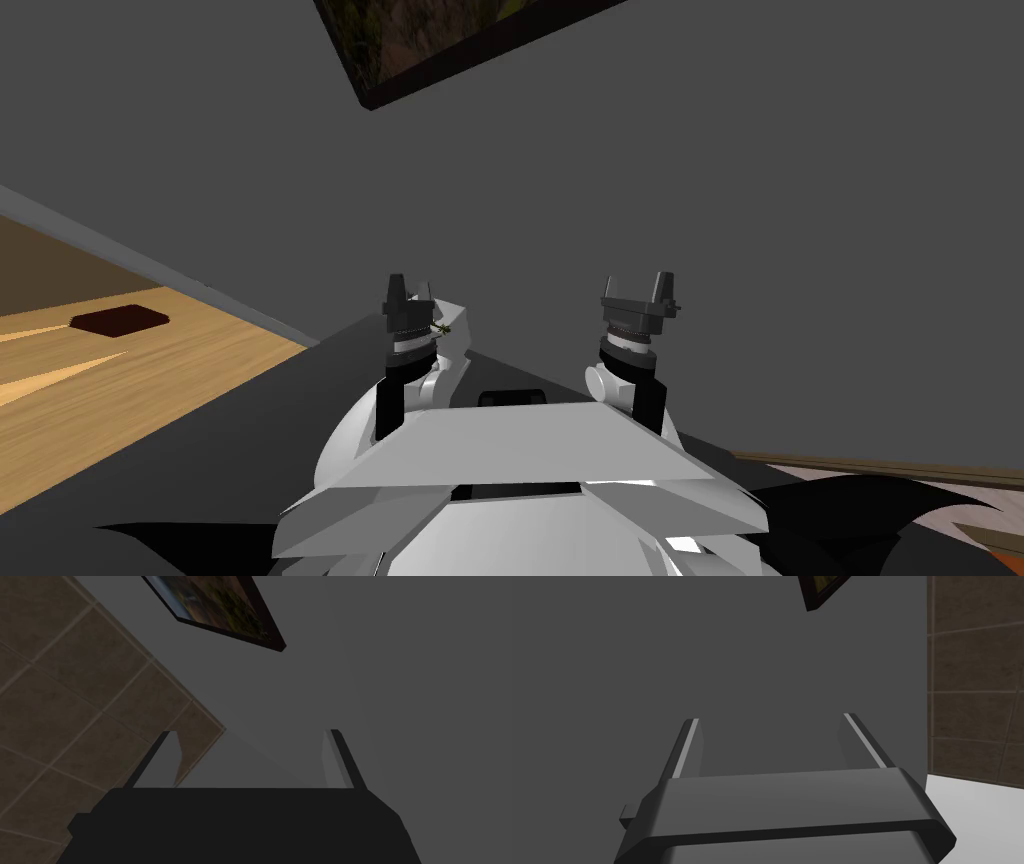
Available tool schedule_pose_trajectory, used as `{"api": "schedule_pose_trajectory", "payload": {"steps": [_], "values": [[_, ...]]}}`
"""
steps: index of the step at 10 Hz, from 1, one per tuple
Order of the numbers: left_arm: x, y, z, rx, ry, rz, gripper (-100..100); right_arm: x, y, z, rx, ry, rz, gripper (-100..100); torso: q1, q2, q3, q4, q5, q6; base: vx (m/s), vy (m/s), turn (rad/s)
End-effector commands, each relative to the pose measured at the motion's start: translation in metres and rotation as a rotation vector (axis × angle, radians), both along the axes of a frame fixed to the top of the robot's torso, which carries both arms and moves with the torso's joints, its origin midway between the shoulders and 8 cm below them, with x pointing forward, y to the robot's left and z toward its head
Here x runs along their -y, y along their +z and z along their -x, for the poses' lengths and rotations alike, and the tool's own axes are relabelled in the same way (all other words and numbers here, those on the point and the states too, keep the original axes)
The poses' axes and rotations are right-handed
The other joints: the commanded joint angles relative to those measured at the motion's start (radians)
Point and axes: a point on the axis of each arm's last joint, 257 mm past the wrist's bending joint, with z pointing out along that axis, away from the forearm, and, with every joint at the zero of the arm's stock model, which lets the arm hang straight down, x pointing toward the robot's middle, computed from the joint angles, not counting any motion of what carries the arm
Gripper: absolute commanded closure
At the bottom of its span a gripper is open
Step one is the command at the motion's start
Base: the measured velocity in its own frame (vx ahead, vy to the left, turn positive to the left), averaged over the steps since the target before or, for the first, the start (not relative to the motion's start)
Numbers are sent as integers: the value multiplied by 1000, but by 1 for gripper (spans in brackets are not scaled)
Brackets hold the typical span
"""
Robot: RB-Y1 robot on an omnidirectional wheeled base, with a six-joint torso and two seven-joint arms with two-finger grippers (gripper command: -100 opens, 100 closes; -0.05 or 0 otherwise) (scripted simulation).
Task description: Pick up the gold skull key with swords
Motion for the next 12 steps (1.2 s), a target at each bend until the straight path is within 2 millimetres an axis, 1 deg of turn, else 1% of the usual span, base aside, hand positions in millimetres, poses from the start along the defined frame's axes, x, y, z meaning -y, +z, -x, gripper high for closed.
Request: {"api": "schedule_pose_trajectory", "payload": {"steps": [1, 3, 5, 7, 9, 10, 11, 12], "values": [[4, -5, -3, -24, -17, -38, -100, 0, 0, 0, 0, 0, 0, 0, 0, 0, 0, 0, 0, 0, 5, 3, -2], [6, -16, -10, -75, -36, -83, -100, 0, 0, 0, 0, 0, 0, 0, 1, -1, 0, 0, 0, 0, 14, 11, -1], [3, -31, -19, -144, -45, -112, -100, 0, 0, 0, 0, 0, 0, 0, 2, -1, -1, 0, 0, 0, 22, 21, 1], [-5, -52, -28, -231, -45, -125, -100, 0, 0, 0, 0, 0, 0, 0, 2, -2, -1, 0, 1, 0, 29, 30, 6], [-18, -76, -37, -329, -37, -126, -100, 0, 0, 0, 0, 0, 0, 0, 3, -2, -1, -1, 1, 0, 33, 36, 11], [-25, -86, -39, -368, -31, -123, -100, 0, 0, 0, 0, 0, 0, 0, 3, -2, -1, -1, 1, 0, 28, 35, 13], [-26, -90, -41, -385, -30, -121, -100, 0, 0, 0, 0, 0, 0, 0, 3, -2, -1, 0, 1, 0, 23, 17, 2], [-34, -102, -43, -432, -22, -115, -100, 0, 0, 0, 0, 0, 0, 0, 2, -2, -1, 0, 0, 0, 22, 15, 7]]}}
